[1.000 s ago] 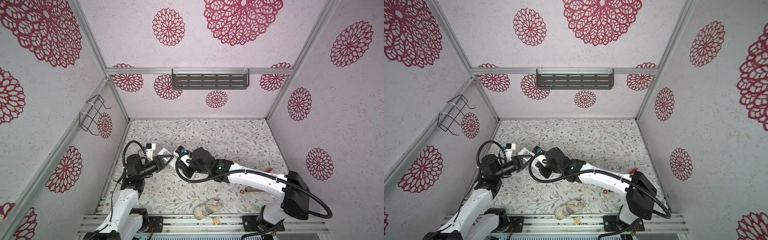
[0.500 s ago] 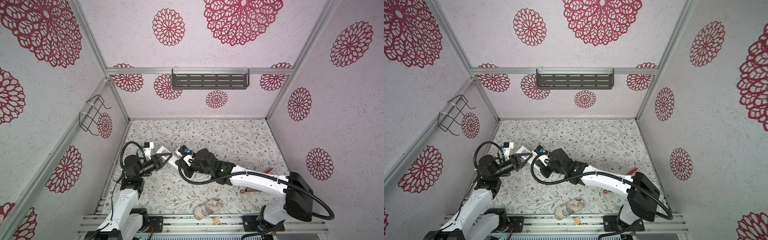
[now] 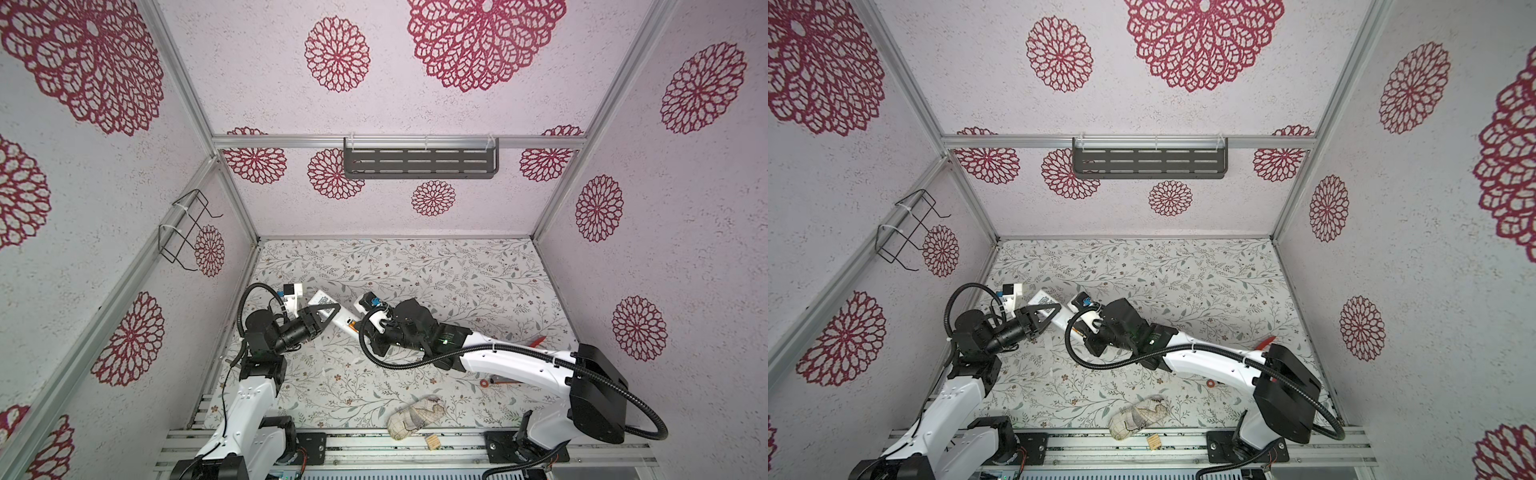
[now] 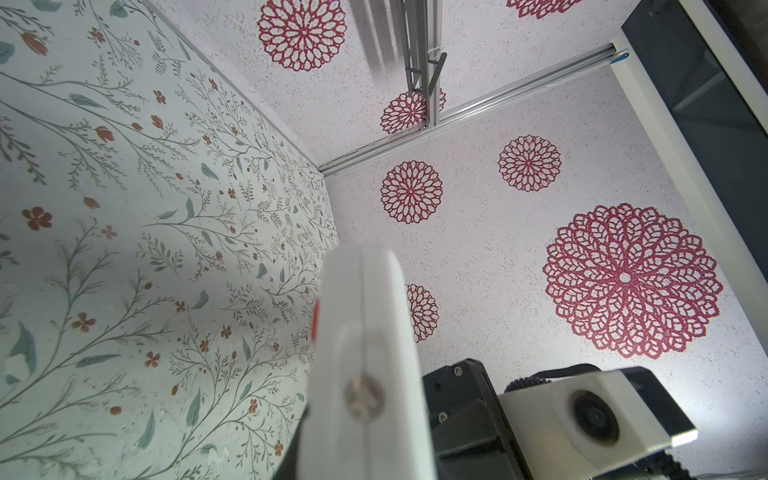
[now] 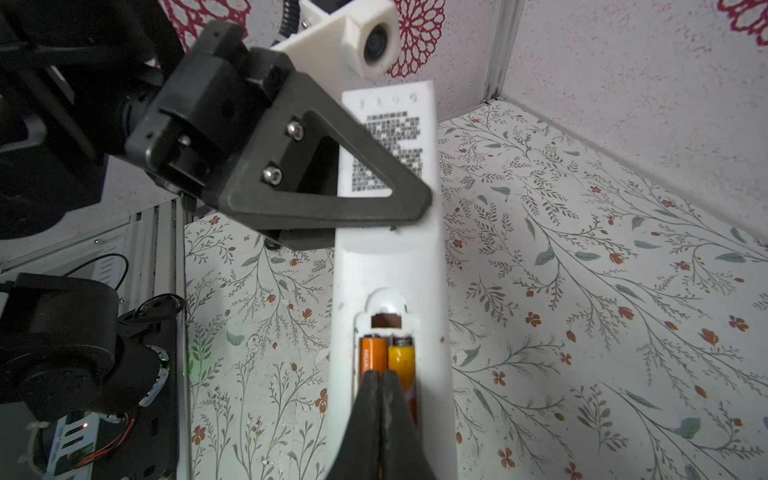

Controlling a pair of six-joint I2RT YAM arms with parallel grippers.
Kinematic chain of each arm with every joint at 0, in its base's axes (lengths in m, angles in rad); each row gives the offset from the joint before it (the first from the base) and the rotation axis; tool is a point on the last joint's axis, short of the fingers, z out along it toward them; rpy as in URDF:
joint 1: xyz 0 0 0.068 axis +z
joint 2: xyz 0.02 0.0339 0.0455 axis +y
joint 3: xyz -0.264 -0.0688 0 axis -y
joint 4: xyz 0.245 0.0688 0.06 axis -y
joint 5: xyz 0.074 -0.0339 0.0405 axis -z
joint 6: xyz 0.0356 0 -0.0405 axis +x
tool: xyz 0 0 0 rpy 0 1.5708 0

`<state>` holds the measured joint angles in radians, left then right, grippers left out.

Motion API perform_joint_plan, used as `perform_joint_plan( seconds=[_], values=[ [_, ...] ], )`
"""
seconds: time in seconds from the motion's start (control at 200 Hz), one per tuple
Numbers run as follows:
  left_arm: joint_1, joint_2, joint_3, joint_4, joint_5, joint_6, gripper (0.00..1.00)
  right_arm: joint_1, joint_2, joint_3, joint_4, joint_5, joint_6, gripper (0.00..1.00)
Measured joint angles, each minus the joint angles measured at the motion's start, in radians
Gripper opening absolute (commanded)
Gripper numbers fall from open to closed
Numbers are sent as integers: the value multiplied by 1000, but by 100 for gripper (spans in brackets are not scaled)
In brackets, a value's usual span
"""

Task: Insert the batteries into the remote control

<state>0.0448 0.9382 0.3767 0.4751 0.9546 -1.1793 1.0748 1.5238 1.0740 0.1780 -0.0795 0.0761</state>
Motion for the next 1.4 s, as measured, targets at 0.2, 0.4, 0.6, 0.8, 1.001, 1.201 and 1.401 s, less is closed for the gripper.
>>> perform_joint_plan(
  seconds=[0.2, 0.4, 0.6, 0.8, 1.001, 1.201, 1.401],
  values=[
    [0, 4, 0, 5, -8, 1, 0, 1, -6, 0, -12, 7, -5, 14],
    [-2, 6, 0, 12, 0, 0, 0, -36, -113, -77, -57, -17, 11, 32],
    [-56, 7, 14, -21, 2, 29, 0, -153, -261, -122, -124, -61, 44, 64],
    [-168, 5, 60, -124, -21, 114, 0, -272, -300, -114, -204, -253, 93, 79],
    [-309, 21, 125, -174, -39, 194, 0, -327, -254, -117, -270, -475, 130, 82],
    [-348, 45, 130, -172, -33, 216, 0, -325, -248, -163, -223, -630, 192, 81],
    [-348, 46, 129, -172, -29, 227, 0, -318, -248, -210, -161, -688, 243, 79]
  ],
)
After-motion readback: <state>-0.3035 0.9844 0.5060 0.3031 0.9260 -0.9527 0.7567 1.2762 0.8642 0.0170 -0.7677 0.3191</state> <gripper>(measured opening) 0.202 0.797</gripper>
